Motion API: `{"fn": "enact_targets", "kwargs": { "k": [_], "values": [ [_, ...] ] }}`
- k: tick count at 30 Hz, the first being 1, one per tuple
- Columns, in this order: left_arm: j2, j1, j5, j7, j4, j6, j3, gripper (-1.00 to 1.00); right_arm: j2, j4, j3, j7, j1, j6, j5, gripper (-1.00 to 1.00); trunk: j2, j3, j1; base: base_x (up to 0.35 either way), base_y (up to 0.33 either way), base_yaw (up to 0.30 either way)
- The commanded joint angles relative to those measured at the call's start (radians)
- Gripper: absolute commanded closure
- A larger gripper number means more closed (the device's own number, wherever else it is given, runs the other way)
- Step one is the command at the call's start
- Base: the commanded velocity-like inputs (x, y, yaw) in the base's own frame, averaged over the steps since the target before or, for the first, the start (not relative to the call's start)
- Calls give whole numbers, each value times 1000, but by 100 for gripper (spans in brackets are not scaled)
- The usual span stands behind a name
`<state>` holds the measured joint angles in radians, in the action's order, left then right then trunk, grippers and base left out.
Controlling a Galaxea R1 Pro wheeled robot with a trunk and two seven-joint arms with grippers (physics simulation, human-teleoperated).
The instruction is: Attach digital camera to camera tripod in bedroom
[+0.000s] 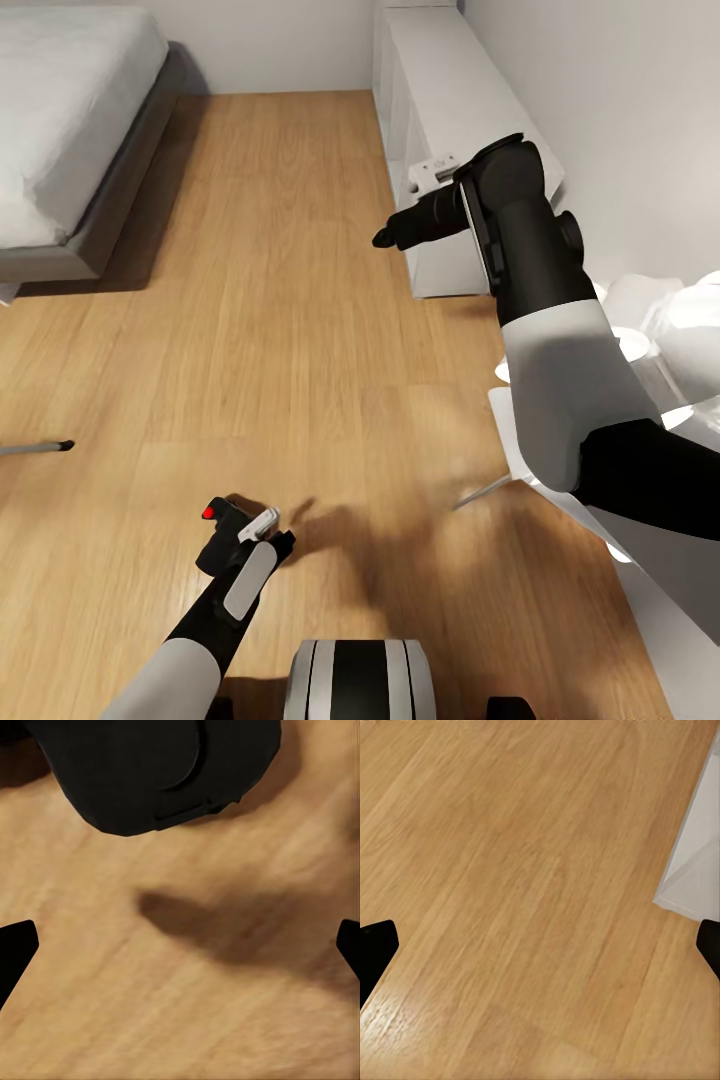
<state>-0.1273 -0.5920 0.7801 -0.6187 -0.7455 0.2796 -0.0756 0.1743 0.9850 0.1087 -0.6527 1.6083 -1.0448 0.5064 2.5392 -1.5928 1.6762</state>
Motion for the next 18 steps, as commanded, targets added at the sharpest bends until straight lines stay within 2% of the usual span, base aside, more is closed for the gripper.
{"fn": "enact_targets", "kwargs": {
  "k": [1,18],
  "values": [
    [0,0,5,-7,-2,3,-3,-100,0,1,0,-9,1,-2,10,-100,0,-1,0,0,0,0],
    [-1,0,2,-7,-10,3,-4,-100,0,1,-1,-8,1,-2,11,-100,0,-1,0,0,0,0]
  ]
}}
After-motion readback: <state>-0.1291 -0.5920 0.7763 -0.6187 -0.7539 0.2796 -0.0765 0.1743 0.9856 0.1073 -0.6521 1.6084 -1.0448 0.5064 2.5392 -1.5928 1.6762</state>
